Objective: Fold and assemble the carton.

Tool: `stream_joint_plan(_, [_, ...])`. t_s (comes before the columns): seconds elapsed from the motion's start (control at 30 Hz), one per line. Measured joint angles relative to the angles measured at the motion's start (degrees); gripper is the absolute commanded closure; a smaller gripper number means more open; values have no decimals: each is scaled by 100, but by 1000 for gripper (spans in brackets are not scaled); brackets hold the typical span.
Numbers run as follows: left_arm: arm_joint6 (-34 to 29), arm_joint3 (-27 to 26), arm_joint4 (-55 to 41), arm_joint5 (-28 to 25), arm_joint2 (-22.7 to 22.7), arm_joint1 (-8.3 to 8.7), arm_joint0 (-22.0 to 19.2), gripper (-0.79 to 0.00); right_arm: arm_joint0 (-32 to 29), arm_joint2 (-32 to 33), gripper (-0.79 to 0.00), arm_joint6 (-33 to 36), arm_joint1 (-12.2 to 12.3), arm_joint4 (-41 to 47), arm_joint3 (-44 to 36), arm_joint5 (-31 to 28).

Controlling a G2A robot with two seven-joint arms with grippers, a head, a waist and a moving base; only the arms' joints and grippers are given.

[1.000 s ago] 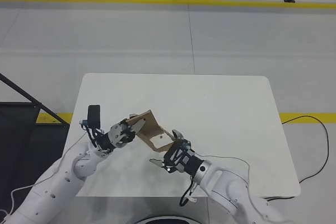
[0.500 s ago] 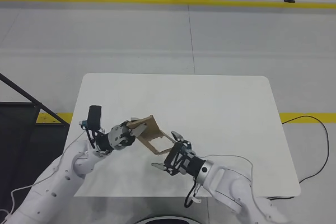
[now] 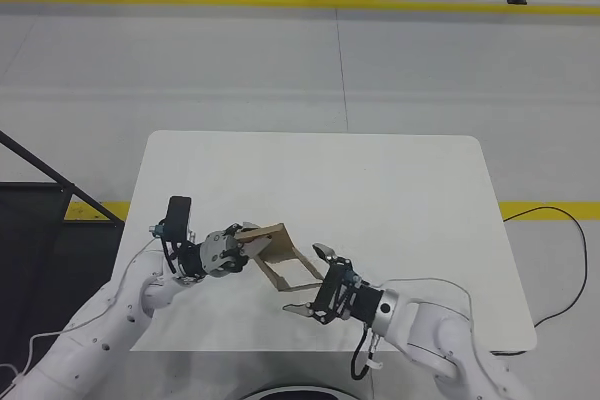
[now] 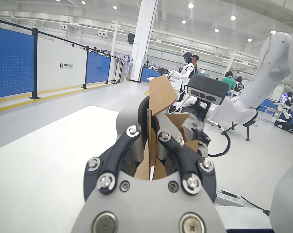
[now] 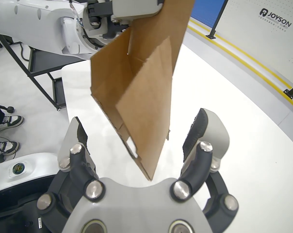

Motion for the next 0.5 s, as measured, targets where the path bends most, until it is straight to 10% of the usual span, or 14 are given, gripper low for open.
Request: stream_joint_plan(0.5, [626,143,296,0,511,149,-330,0,212,-271,-785,-113,-80,-194,117,-180])
